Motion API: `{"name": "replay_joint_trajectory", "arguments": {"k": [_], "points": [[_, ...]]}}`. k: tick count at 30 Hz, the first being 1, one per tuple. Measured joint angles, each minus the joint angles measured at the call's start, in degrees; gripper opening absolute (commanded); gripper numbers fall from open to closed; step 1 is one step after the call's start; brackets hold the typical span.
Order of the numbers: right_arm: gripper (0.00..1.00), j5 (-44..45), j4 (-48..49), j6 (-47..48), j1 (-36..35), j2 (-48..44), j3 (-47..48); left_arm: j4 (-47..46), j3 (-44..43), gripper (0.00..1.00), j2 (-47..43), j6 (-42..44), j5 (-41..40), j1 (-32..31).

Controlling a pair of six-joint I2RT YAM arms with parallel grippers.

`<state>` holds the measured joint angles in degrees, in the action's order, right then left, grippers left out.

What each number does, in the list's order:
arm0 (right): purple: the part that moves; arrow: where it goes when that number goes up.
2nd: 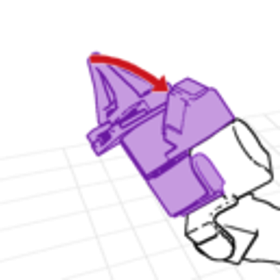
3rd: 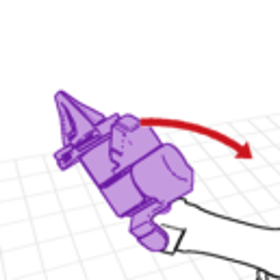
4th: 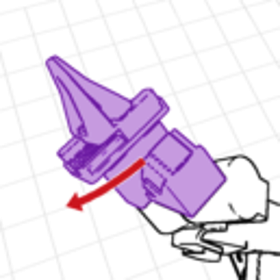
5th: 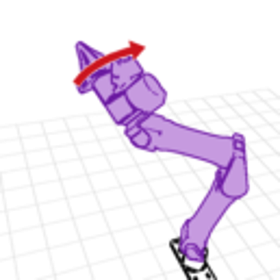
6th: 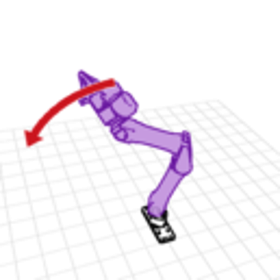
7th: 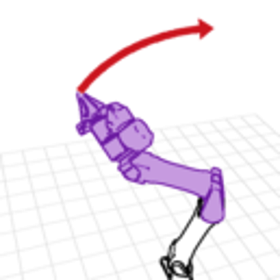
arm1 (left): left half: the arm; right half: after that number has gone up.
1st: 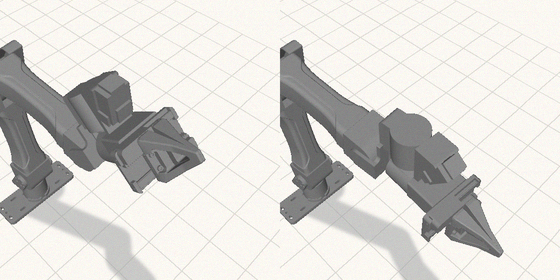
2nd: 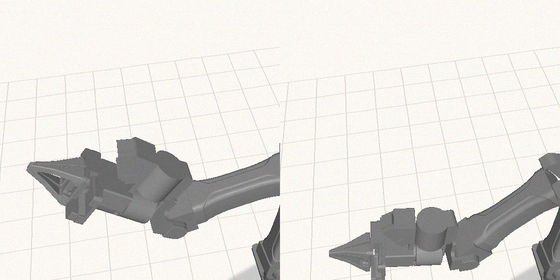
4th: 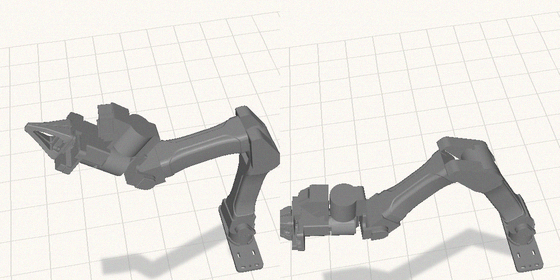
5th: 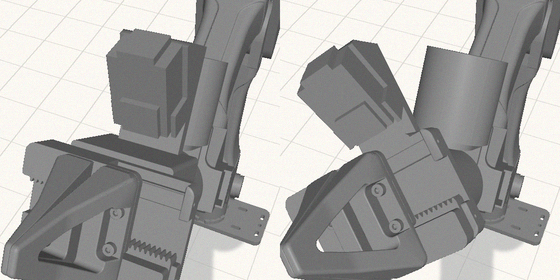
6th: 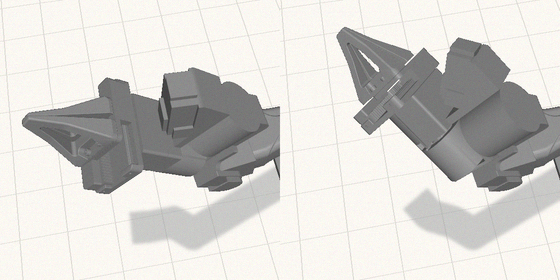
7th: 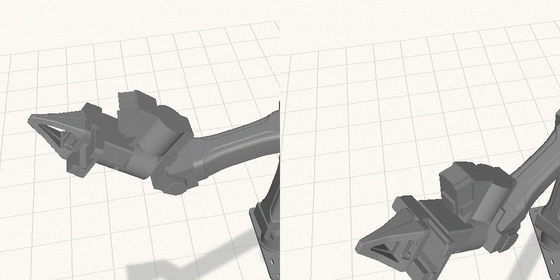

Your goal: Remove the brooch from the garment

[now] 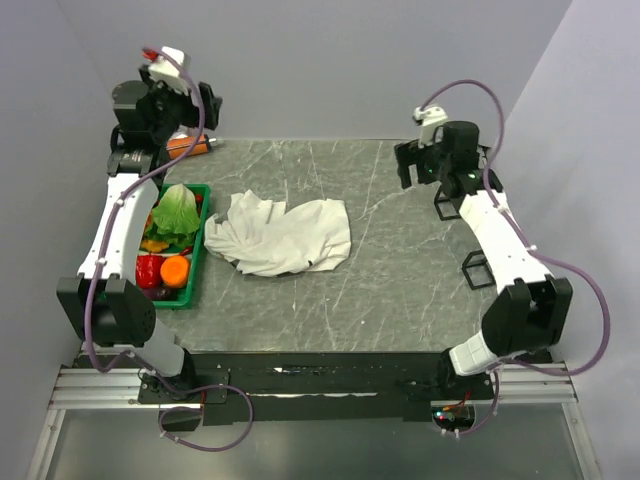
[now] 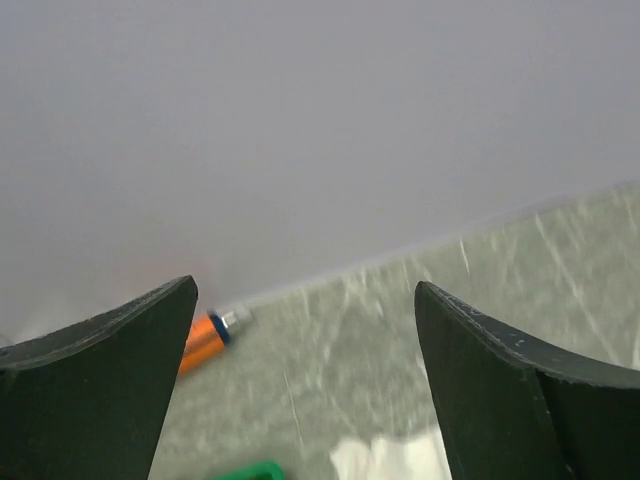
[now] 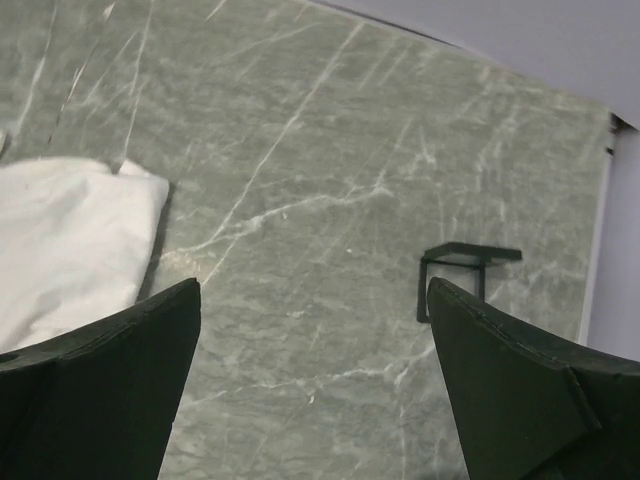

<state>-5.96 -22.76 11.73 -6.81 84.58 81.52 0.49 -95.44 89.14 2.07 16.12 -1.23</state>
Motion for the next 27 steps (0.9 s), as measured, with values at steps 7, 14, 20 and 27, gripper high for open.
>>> {"name": "replay_joint_trajectory", "arguments": {"k": [7, 14, 20, 27], "points": [[0.94, -14.4, -5.9, 19.9, -3.3, 11.4, 5.9, 12.3, 4.7, 0.93, 3.1, 4.2, 4.9, 0.0], [0.9, -20.8, -10.1, 34.9, -11.5, 28.2, 17.1, 19.2, 11.7, 0.91, 0.9, 7.1, 7.0, 0.0], [0.9, -21.9, -13.5, 40.9, -14.2, 43.1, 30.7, 23.2, 16.3, 0.91, -3.4, 8.0, 7.7, 0.0], [0.72, -19.0, -14.8, 46.1, -16.7, 48.9, 33.1, 24.6, 18.4, 0.86, -6.6, 7.9, 8.1, 0.0]]}}
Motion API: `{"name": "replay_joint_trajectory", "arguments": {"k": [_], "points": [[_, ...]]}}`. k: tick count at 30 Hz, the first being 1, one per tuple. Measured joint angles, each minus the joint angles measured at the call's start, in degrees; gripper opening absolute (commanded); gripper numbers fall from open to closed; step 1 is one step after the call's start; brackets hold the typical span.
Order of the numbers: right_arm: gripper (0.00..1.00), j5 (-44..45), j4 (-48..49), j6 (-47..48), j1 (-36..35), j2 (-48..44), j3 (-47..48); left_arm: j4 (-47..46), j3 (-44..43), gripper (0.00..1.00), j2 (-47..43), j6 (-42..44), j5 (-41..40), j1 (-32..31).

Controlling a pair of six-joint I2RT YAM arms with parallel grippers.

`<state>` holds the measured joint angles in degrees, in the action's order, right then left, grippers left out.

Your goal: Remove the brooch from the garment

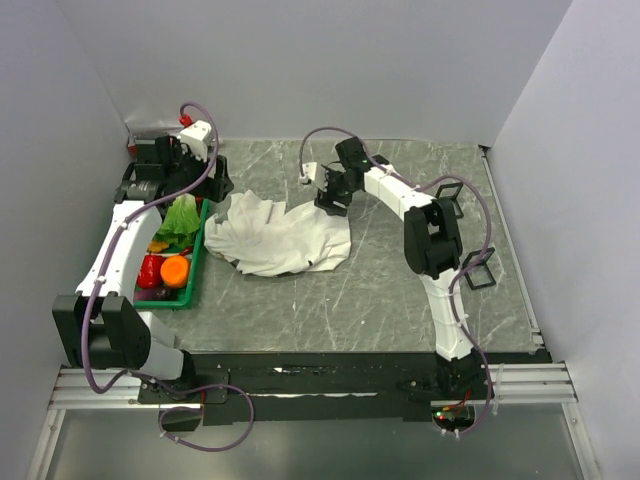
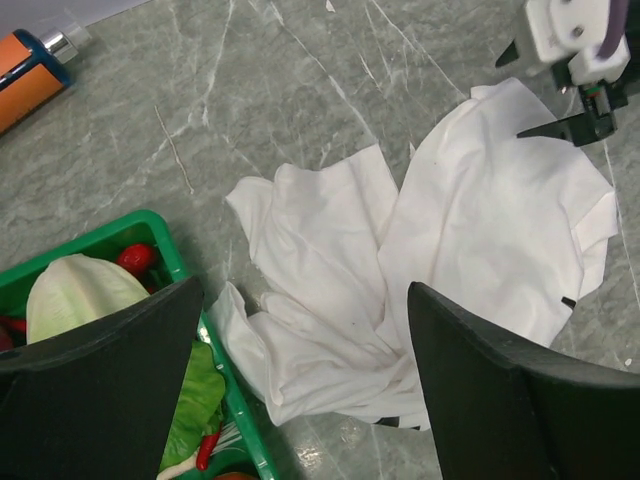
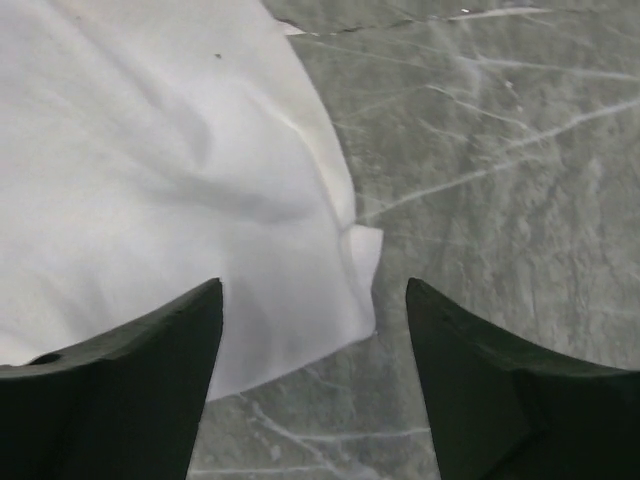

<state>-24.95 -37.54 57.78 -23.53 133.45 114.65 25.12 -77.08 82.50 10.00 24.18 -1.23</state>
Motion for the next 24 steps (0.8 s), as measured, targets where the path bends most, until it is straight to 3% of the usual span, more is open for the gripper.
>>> {"name": "replay_joint_trajectory", "arguments": {"k": [7, 10, 16, 24], "points": [[0.16, 0.4, -2.4, 3.3, -0.9, 1.9, 0.7, 1.6, 2.0, 0.81, -0.5, 0.9, 1.2, 0.0], [0.0, 0.8, -3.3, 3.7, -0.8, 1.9, 0.7, 2.8, 2.1, 0.8, -0.2, 1.6, 2.0, 0.0], [0.0, 0.7, -1.0, -0.1, 0.5, -3.9, -5.3, 4.2, 2.1, 0.77, 3.1, 4.2, 3.0, 0.0], [0.0, -2.7, 1.6, -5.9, 4.5, -27.3, -11.5, 8.4, 1.8, 0.74, 10.2, 9.7, 2.8, 0.0]]}}
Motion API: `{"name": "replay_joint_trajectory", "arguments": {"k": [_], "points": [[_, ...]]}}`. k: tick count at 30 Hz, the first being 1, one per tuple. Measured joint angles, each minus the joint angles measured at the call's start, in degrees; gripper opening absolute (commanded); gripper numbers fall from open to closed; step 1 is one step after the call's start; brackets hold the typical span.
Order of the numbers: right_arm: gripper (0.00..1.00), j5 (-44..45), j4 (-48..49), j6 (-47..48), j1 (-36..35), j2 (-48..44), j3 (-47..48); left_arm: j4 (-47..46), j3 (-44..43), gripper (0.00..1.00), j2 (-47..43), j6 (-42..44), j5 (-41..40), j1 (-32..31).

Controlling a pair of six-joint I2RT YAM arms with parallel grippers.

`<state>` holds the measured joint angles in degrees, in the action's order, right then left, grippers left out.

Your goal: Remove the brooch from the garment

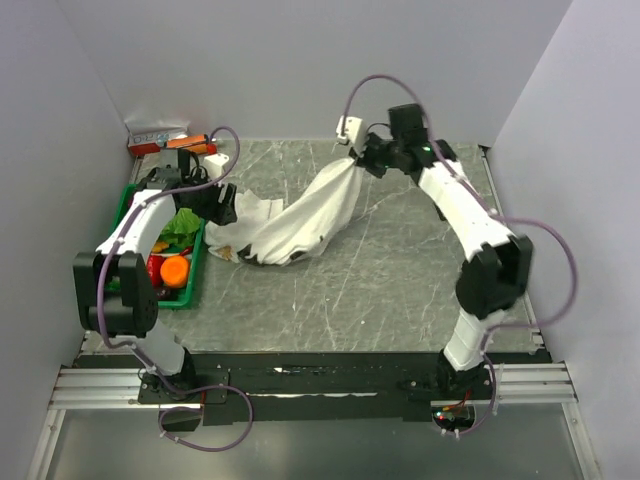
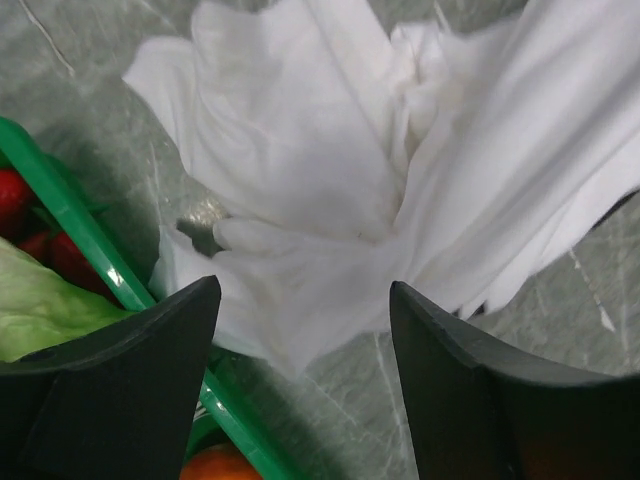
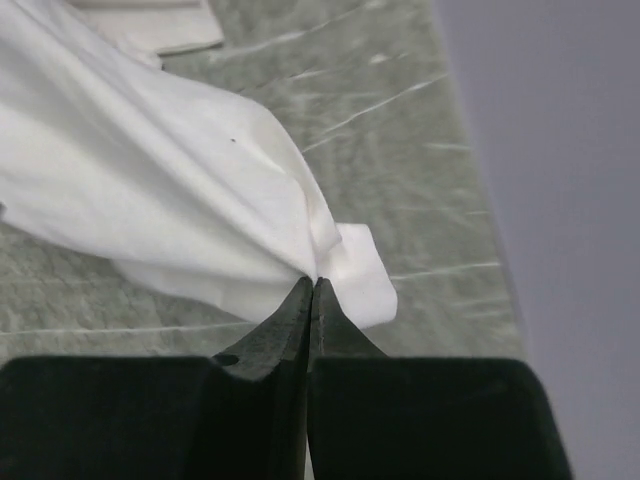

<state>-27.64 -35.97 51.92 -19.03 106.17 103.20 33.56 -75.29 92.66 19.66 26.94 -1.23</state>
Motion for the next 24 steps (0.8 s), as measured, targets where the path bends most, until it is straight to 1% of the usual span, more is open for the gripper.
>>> {"name": "replay_joint_trajectory", "arguments": {"k": [2, 5, 7, 11, 14, 15, 16, 17, 18, 20, 21, 23, 24], "points": [[0.0, -0.3, 1.2, 0.2, 0.5, -5.8, -2.5, 1.2, -0.7, 0.73, 2.1, 1.2, -0.5, 0.0], [0.0, -0.3, 2.1, 0.7, 1.1, -11.5, -8.2, 2.5, -2.0, 0.72, 4.8, 2.3, -1.4, 0.0], [0.0, -0.1, 2.1, 1.1, 1.5, -12.8, -12.6, 3.3, -3.0, 0.72, 6.3, 2.7, -1.4, 0.0], [0.0, 1.4, 0.7, 1.4, 3.8, -12.3, -20.0, 4.0, -3.7, 0.7, 8.2, 3.3, -1.5, -0.1], [0.0, 2.4, -1.0, 1.2, 5.4, -12.1, -23.1, 4.8, -4.5, 0.67, 10.1, 3.8, -1.7, -0.3], [0.0, 2.7, -1.4, 1.0, 5.9, -12.1, -23.5, 5.1, -4.9, 0.64, 10.8, 4.2, -1.7, -0.4], [0.0, 2.8, -1.3, 0.7, 6.2, -12.1, -23.6, 5.4, -5.2, 0.6, 11.5, 4.5, -1.7, -0.4], [0.0, 2.9, -1.2, 0.4, 6.4, -12.1, -23.8, 5.9, -5.6, 0.53, 12.3, 5.0, -1.6, -0.4], [0.0, 3.0, -1.1, 0.2, 6.4, -12.1, -23.8, 6.2, -5.7, 0.36, 12.9, 5.1, -1.6, -0.4], [0.0, 3.0, -0.9, -0.3, 6.4, -12.1, -23.9, 7.1, -6.3, 0.23, 14.2, 5.7, -1.2, -0.4], [0.0, 3.0, -0.8, -0.6, 6.4, -12.1, -23.9, 7.7, -6.8, 0.11, 14.9, 6.2, -1.1, -0.4], [0.0, 3.3, -0.1, -1.6, 6.4, -12.1, -23.9, 9.0, -8.5, 0.01, 16.2, 6.1, -0.7, -0.5], [0.0, 3.7, 0.4, -2.6, 6.4, -12.1, -23.9, 9.7, -10.1, 0.01, 17.0, 6.2, -0.5, -0.5]]}}
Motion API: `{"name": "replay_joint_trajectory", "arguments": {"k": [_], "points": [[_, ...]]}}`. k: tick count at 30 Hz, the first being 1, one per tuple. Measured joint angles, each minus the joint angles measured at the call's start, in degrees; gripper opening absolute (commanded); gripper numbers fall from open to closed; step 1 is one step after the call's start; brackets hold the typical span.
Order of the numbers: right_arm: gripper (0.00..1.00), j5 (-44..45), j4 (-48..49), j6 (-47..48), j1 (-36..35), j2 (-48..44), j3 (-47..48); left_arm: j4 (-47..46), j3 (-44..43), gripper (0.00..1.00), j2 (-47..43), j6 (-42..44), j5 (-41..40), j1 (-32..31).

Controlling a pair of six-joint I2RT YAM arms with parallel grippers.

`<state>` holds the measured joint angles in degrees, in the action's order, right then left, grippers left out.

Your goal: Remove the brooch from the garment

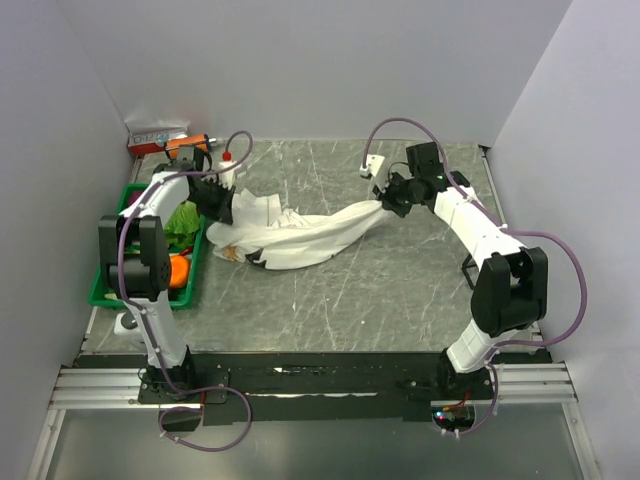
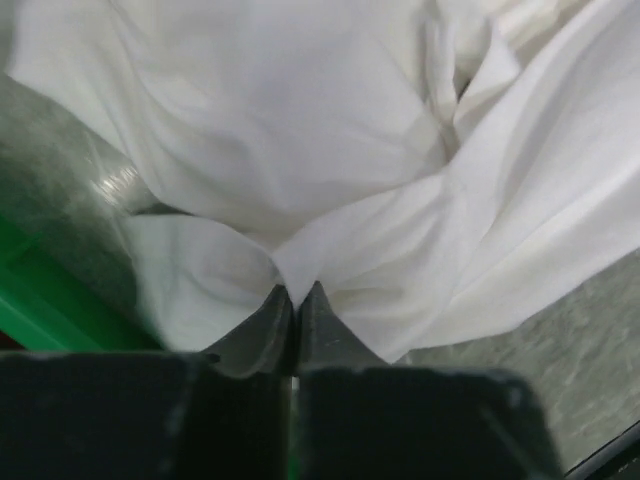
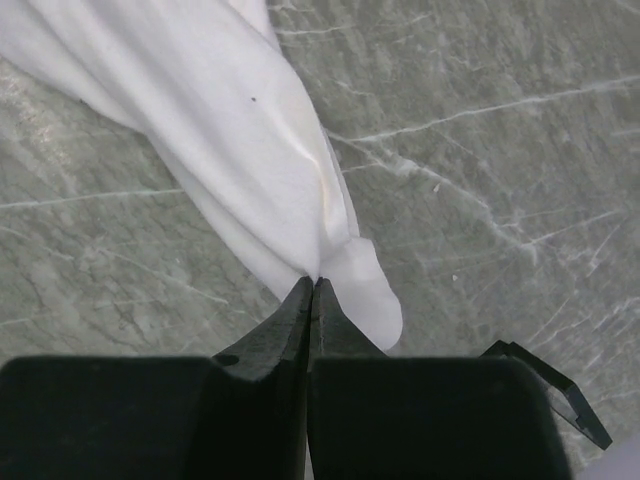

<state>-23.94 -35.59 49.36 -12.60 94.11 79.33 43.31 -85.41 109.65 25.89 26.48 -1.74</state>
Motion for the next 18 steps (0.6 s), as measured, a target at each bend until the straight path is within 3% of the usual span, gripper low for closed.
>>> {"name": "replay_joint_trajectory", "arguments": {"k": [4, 12, 15, 18], "points": [[0.0, 1.6, 1.7, -4.6, 0.8, 2.4, 3.3, 1.2, -8.7, 0.01, 0.9, -0.2, 0.9, 0.0], [0.0, 5.0, 5.4, -12.6, 6.3, 13.7, 27.8, -3.0, -38.8, 0.01, 0.4, 0.0, 0.5, 0.0], [0.0, 4.8, 7.8, -13.6, 8.4, 13.6, 32.5, -6.7, -41.7, 0.01, -3.0, 0.5, 0.7, -0.2], [0.0, 3.7, 11.7, -13.4, 9.1, 9.3, 27.5, -7.3, -40.0, 0.01, -8.0, 1.2, 1.1, -0.9]]}}
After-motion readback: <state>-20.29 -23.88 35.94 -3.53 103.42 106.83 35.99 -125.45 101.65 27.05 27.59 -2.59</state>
